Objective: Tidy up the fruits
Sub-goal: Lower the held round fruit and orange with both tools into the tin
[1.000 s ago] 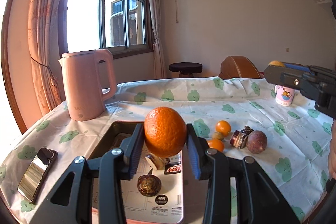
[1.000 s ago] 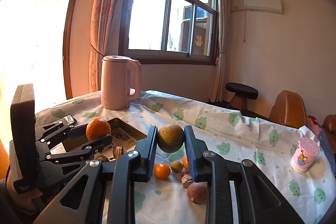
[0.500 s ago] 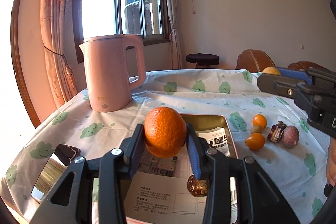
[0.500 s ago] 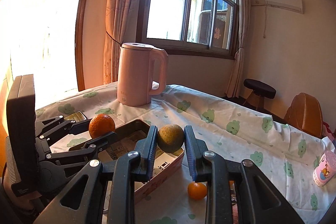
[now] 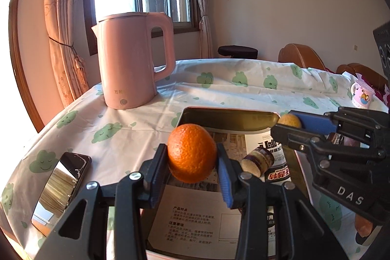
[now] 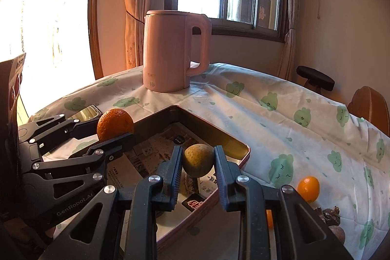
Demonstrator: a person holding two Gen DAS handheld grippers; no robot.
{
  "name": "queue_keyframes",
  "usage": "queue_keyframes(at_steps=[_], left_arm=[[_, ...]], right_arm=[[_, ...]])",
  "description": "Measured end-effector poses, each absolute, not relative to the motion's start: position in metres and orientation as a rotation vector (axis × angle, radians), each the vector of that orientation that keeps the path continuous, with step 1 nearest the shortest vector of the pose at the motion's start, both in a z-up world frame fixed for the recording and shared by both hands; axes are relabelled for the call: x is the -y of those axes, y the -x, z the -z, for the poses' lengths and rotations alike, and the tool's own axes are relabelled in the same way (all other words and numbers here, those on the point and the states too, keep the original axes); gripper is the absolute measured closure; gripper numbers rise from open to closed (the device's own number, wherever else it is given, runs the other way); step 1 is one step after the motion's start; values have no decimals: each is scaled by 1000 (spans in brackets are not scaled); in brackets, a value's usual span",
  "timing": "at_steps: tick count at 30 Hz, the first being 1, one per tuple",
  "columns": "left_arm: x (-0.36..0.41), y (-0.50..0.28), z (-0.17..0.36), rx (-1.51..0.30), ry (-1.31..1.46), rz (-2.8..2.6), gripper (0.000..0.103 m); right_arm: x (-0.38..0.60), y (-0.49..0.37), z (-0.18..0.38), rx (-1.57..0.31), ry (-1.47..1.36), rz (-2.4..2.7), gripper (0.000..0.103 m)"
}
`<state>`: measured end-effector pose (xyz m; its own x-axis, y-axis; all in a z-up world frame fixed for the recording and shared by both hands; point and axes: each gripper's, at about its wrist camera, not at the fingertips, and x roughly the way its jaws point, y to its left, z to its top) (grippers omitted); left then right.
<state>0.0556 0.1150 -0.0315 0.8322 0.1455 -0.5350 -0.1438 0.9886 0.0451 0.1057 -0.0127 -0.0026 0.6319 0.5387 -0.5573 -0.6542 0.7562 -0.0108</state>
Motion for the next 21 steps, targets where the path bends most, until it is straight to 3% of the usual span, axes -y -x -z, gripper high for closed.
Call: queue_keyframes(at_steps=[21], left_arm=[[-119,-66,38,-639,17,-140,62]], right_arm=[[-8,-104,21,-602,298,-701,75]])
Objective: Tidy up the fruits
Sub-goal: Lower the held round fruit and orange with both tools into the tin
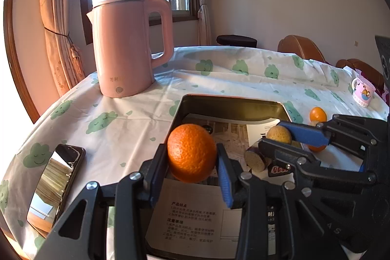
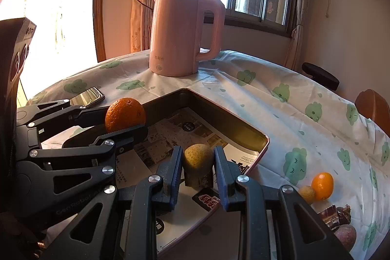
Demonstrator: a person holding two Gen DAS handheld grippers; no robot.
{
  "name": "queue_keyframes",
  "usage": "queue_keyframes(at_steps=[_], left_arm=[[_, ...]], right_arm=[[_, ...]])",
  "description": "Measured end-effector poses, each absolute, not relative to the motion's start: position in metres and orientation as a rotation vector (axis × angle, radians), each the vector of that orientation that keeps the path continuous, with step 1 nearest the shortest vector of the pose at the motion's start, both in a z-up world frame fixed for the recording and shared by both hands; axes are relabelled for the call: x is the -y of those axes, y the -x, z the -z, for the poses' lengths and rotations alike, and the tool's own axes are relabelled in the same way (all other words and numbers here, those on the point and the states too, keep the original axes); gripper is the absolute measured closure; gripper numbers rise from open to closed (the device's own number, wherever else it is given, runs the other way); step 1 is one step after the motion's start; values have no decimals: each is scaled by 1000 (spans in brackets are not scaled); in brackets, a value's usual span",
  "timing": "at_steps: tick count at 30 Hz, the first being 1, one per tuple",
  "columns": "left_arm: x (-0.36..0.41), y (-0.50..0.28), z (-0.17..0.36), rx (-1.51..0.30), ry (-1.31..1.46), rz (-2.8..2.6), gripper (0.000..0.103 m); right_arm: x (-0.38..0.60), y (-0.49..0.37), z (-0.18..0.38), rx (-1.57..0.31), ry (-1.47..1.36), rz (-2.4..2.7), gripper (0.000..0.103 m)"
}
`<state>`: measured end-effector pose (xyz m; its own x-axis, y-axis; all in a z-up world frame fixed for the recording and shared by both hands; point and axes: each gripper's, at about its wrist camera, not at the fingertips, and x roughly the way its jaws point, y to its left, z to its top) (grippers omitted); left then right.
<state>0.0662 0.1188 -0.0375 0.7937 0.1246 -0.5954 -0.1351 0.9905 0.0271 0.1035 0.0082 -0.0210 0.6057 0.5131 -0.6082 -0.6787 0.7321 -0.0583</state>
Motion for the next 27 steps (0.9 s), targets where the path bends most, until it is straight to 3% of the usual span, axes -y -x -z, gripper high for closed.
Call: queue_keyframes(at_steps=[27], left_arm=[[-120,-72,41,-675,27,-140,62]], right_arm=[[-15,-108,31,-644,322,-700,75]])
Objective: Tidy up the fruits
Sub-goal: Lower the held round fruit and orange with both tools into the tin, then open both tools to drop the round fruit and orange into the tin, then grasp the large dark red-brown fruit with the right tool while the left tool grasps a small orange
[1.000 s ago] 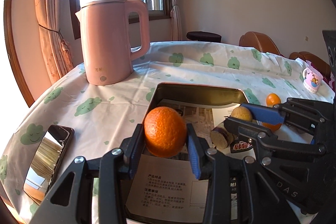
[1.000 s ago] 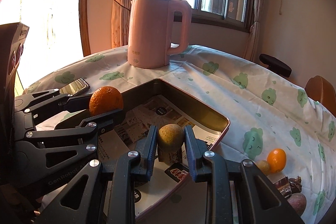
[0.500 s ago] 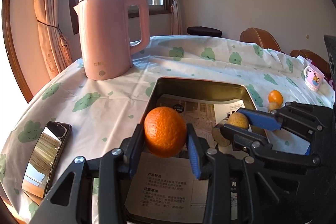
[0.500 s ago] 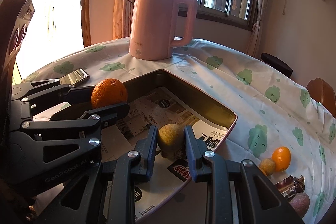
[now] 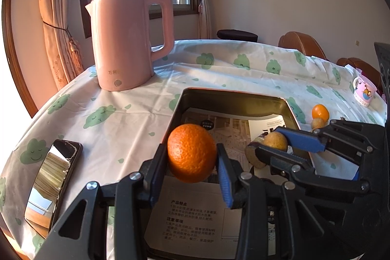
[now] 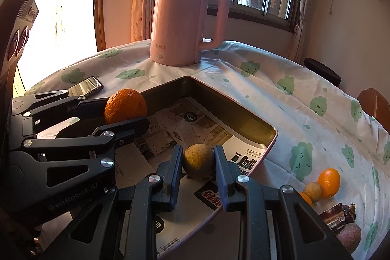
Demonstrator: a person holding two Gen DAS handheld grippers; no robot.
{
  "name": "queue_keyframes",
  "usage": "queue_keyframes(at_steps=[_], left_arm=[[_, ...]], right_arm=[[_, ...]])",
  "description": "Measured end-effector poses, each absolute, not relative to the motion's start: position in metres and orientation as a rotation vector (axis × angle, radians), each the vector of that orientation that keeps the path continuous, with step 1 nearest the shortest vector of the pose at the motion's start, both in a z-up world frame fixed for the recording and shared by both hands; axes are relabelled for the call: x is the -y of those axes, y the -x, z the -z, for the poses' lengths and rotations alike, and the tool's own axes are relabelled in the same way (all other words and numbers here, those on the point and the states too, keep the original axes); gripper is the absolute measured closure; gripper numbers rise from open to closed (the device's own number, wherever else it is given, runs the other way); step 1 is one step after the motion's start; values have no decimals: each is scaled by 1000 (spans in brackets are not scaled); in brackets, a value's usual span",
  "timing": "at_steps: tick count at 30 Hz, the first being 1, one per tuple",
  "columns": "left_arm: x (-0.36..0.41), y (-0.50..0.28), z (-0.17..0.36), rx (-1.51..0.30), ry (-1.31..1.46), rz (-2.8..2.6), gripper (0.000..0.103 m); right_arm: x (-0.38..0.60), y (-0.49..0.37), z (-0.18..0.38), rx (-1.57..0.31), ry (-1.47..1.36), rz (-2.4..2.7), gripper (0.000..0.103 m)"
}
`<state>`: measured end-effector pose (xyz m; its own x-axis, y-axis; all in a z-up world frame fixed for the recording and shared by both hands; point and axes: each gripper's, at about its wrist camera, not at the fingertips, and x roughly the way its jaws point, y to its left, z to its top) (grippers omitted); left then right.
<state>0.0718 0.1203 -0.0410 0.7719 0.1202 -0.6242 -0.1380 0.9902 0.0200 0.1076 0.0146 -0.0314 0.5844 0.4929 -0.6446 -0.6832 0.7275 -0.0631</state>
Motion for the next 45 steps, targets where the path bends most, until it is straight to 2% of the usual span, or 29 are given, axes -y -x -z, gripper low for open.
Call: queue_keyframes(at_steps=[5,11,14,15,16,18,25,32,40,45], left_arm=[[-119,-68,39,-658,15,-154,62],[-120,-62,35,-624,15,-179,61],[-124,-59,33,-605,30,-197,55],[-126,-58,32,-598,40,-197,48],[-127,-56,31,-587,44,-197,30],[-125,-49,27,-539,35,-212,14],[-104,-31,17,-464,51,-140,13],[-79,-22,-8,-390,55,-81,13],[-28,-41,-1,-440,-3,-15,13],[12,-62,13,-507,-83,28,13]], right_arm=[[-14,-108,31,-645,317,-702,74],[-9,-109,30,-642,293,-689,62],[-9,-107,28,-627,299,-675,57],[-8,-106,28,-623,300,-670,55],[-8,-106,28,-621,302,-672,48],[-7,-100,26,-605,315,-685,35],[12,-87,19,-569,325,-649,33],[73,-90,15,-569,340,-524,33],[176,-109,18,-633,236,-331,33],[190,-117,24,-681,181,-365,33]])
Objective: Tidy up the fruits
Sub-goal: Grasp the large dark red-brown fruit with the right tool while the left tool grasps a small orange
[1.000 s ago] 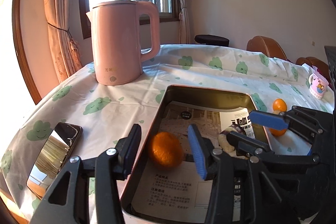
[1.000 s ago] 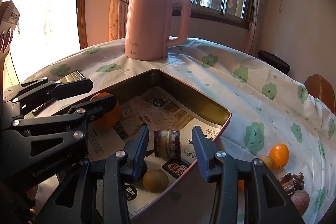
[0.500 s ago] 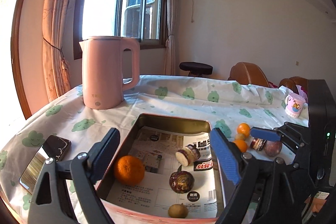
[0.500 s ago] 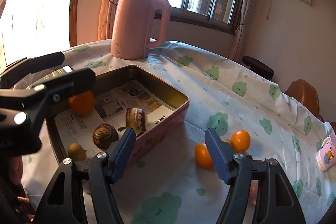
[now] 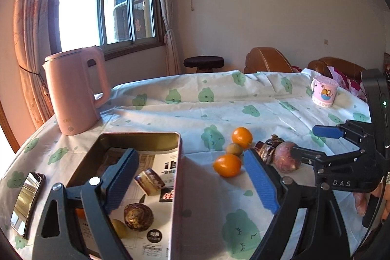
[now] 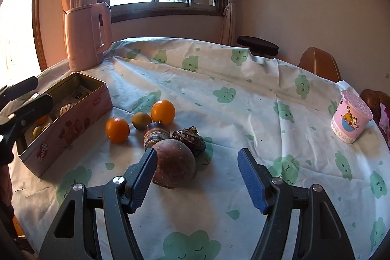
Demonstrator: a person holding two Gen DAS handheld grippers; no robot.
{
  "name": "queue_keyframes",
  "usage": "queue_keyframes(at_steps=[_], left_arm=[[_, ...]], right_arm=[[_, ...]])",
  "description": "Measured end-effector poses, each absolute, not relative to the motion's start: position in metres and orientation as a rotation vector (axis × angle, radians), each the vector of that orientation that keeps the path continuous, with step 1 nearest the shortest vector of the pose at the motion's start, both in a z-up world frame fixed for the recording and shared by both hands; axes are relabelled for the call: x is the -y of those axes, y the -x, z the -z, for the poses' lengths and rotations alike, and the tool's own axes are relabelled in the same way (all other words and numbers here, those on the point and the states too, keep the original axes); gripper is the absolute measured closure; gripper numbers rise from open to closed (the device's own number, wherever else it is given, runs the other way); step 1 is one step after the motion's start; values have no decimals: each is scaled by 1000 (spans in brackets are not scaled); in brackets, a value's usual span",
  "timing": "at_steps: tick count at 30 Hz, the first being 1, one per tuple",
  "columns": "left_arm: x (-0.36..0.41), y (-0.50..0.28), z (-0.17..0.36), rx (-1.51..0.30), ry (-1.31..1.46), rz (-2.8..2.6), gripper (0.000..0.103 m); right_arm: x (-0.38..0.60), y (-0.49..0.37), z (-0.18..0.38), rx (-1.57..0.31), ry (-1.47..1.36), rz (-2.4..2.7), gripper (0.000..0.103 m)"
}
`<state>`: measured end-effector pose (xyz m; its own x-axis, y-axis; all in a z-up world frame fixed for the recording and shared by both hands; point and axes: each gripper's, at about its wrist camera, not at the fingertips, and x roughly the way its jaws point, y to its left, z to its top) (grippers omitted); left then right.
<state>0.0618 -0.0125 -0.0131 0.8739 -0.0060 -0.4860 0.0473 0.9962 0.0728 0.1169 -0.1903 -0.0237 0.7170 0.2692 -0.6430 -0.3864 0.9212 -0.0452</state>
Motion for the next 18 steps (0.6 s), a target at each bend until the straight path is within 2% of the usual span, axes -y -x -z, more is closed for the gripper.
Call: queue_keyframes(at_steps=[6,7,9,15,18], left_arm=[[39,-89,32,-617,-130,75,17],[40,-93,34,-634,-128,85,21],[40,-99,37,-663,-119,96,28],[34,-108,44,-717,-95,99,30],[41,-113,48,-746,-126,109,37]], right_arm=[[182,-126,32,-724,175,-419,34],[181,-127,34,-733,167,-433,34],[181,-131,36,-746,141,-457,39],[183,-130,41,-787,89,-533,43],[182,-126,40,-775,103,-538,47]])
